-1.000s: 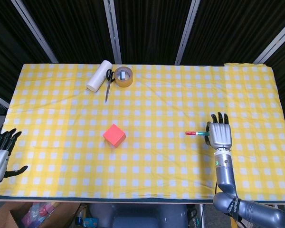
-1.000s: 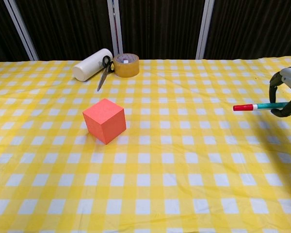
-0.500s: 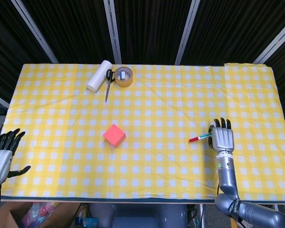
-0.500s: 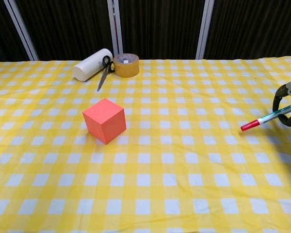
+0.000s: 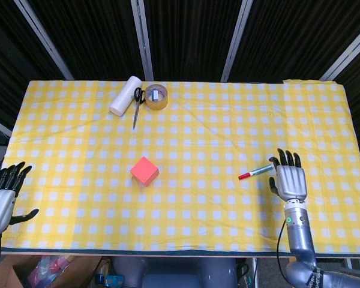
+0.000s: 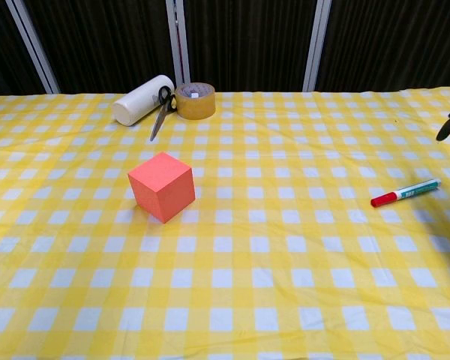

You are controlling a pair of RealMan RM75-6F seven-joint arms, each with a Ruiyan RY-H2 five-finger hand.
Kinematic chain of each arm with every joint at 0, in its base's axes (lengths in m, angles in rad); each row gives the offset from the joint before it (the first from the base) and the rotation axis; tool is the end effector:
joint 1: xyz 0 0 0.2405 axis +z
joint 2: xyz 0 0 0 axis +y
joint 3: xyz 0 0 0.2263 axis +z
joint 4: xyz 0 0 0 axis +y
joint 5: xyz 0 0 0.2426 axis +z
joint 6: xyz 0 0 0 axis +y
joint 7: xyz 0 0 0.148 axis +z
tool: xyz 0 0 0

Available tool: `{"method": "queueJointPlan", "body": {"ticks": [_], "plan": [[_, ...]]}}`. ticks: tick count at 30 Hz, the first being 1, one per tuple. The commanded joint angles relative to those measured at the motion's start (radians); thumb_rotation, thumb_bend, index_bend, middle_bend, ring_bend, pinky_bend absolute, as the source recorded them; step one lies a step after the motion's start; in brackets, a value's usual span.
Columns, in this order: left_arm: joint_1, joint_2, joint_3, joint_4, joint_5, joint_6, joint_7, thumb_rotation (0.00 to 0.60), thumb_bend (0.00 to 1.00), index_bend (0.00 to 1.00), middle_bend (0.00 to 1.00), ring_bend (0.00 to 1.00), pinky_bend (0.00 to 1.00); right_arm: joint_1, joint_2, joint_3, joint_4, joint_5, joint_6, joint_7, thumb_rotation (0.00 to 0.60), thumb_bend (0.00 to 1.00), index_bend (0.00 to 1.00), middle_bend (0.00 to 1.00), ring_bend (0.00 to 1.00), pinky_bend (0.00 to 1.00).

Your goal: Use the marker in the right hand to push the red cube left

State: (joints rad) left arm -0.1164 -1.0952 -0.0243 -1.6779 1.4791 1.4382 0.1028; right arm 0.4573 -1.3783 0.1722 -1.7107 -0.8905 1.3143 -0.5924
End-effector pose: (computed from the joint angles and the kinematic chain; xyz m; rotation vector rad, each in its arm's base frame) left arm -0.2867 0.1870 0.1076 -1.4523 -0.8982 -0.8305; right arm -0.2188 -0.2853 0.0317 1.3925 -0.9789 0.6474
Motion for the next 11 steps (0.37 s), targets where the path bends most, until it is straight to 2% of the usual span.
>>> {"method": "queueJointPlan", "body": {"ticks": [1, 3, 4, 11], "plan": [[0.004, -0.006, -0.003, 0.010, 0.004, 0.011, -0.007, 0.600, 0.00, 0.00, 0.00, 0.00, 0.00, -0.072, 0.120, -0.067, -0.070, -0.142, 0.054, 0.080, 0.600, 0.47, 0.12, 0.03, 0.00, 0.00], [0.007, -0.011, -0.006, 0.019, 0.007, 0.021, -0.010, 0.600, 0.00, 0.00, 0.00, 0.00, 0.00, -0.109, 0.172, -0.098, -0.080, -0.216, 0.079, 0.139, 0.600, 0.42, 0.02, 0.00, 0.00, 0.00], [0.008, -0.013, -0.007, 0.022, 0.010, 0.026, -0.012, 0.600, 0.00, 0.00, 0.00, 0.00, 0.00, -0.128, 0.195, -0.112, -0.080, -0.249, 0.092, 0.172, 0.600, 0.40, 0.01, 0.00, 0.00, 0.00], [0.021, -0.025, -0.010, 0.042, 0.030, 0.067, -0.017, 0.600, 0.00, 0.00, 0.00, 0.00, 0.00, -0.247, 0.301, -0.187, -0.042, -0.398, 0.163, 0.405, 0.600, 0.29, 0.00, 0.00, 0.00, 0.00]]}}
